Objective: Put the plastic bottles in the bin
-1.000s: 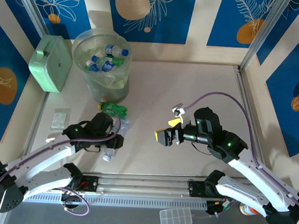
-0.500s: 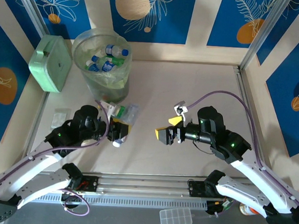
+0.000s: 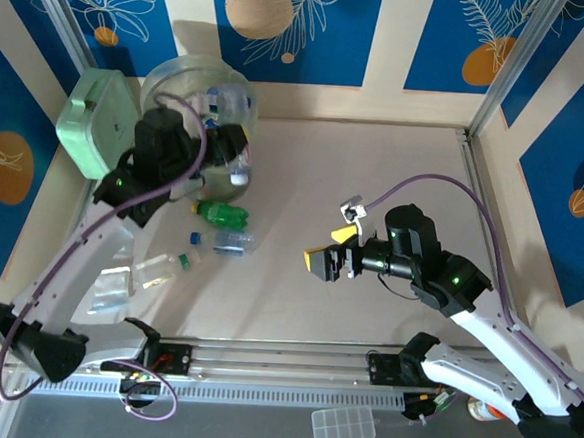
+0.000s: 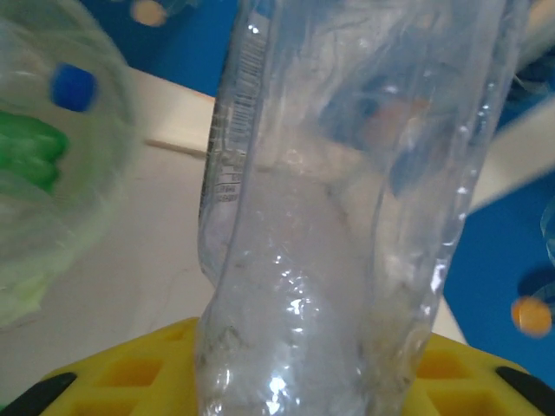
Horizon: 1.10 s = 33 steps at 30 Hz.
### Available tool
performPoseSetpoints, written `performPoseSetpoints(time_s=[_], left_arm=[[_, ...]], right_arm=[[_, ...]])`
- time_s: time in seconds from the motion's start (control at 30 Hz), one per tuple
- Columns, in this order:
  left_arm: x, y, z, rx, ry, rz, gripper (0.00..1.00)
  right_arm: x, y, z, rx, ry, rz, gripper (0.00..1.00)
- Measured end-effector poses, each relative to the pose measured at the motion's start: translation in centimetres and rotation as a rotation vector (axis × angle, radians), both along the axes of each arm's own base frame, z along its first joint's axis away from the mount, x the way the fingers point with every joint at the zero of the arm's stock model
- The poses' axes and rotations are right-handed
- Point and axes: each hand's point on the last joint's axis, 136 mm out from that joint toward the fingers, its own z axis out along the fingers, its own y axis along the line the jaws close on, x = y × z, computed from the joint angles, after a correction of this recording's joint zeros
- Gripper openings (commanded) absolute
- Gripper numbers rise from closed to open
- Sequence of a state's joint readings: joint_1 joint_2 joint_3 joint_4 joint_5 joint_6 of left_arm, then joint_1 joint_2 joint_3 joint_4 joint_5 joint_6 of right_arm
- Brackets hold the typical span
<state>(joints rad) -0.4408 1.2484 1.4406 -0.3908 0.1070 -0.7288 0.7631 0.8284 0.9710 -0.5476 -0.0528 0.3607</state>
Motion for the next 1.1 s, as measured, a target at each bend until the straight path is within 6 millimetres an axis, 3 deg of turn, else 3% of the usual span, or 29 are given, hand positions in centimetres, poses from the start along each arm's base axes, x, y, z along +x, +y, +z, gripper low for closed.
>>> performPoseSetpoints(time_s=[0.1, 0.23, 0.43, 0.57, 0.93, 1.1], left_arm=[[3.2, 1.9, 1.1, -0.051, 0.078, 0.143, 0.00], [6.0, 3.8, 1.6, -0.099, 0.134, 0.281, 0.01], [9.3, 6.5, -0.8, -0.185, 0.230, 0.420, 0.06], [11.6, 7.8, -2.5, -0.207, 0.272, 0.491, 0.16], [15.8, 9.3, -4.1, -0.300, 0.329, 0.591, 0.45], [16.3, 9.3, -6.4, -0.308, 0.407, 0.624, 0.54]], right_arm=[[0.1, 0.0, -0.2, -0.017, 0.005, 0.001, 0.98], [0.2, -0.2, -0.5, -0.032, 0.004, -0.003, 0.98], [0.4, -0.1, -0.9, -0.045, 0.014, -0.005, 0.98], [0.6, 0.1, -1.5, -0.059, 0.026, -0.003, 0.98], [1.2, 0.7, -2.6, -0.093, 0.043, 0.004, 0.98], [1.5, 0.9, -3.1, -0.107, 0.049, 0.007, 0.98]])
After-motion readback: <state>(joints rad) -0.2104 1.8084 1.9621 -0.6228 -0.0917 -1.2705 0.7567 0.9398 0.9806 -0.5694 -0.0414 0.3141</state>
